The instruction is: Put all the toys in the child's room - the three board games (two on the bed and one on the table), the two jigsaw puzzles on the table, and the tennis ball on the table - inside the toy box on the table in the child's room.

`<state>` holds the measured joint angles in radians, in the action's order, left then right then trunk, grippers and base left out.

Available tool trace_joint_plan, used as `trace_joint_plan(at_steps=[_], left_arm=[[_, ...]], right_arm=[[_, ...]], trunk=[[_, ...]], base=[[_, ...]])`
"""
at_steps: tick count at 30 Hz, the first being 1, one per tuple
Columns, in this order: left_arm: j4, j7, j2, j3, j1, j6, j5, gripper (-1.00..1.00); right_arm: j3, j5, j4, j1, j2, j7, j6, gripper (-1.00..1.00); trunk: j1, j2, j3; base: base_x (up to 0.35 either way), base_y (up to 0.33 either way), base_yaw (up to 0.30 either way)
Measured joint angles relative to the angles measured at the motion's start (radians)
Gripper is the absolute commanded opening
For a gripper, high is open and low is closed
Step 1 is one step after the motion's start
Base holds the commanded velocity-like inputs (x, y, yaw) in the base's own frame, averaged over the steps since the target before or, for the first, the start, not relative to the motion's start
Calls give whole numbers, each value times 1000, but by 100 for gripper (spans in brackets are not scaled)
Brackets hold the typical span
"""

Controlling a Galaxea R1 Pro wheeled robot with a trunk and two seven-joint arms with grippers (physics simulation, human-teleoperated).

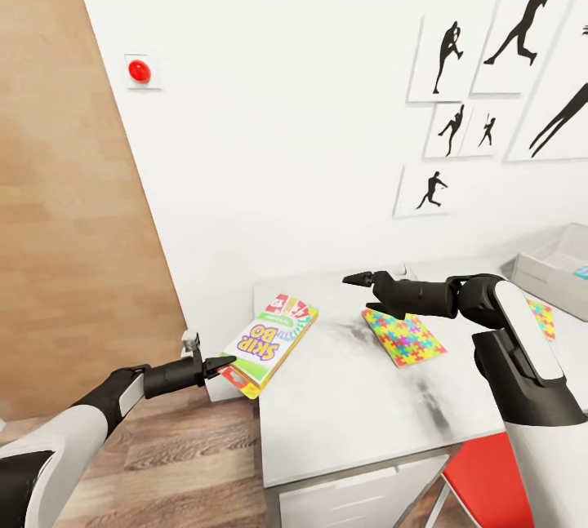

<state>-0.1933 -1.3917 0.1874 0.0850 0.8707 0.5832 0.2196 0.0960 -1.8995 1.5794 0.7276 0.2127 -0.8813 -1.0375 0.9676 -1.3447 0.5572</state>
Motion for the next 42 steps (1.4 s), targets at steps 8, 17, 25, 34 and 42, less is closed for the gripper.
trace_joint_plan(at_steps=[8, 17, 25, 34, 42], left_arm=[[0, -2, 0, 0, 0, 0, 0, -100], [0, -56, 1, 2, 0, 0, 0, -100], [0, -61, 2, 2, 0, -1, 0, -100], [-3, -64, 9, 2, 0, -1, 0, -100], [-10, -137, 19, 5, 0, 6, -5, -100]], right_arm=[[0, 0, 0, 0, 0, -1, 0, 100], [3, 4, 0, -30, 0, -2, -6, 100], [1, 5, 0, -47, 1, 0, -8, 100], [-2, 2, 0, -60, 11, 8, -9, 100], [-2, -7, 0, -205, 14, 20, -9, 100]], trunk=[[-31, 56, -25], [-65, 119, -53], [-96, 175, -78], [-130, 238, -107], [-161, 294, -132]], base=[[0, 0, 0], [0, 0, 0], [0, 0, 0], [0, 0, 0], [0, 0, 0]])
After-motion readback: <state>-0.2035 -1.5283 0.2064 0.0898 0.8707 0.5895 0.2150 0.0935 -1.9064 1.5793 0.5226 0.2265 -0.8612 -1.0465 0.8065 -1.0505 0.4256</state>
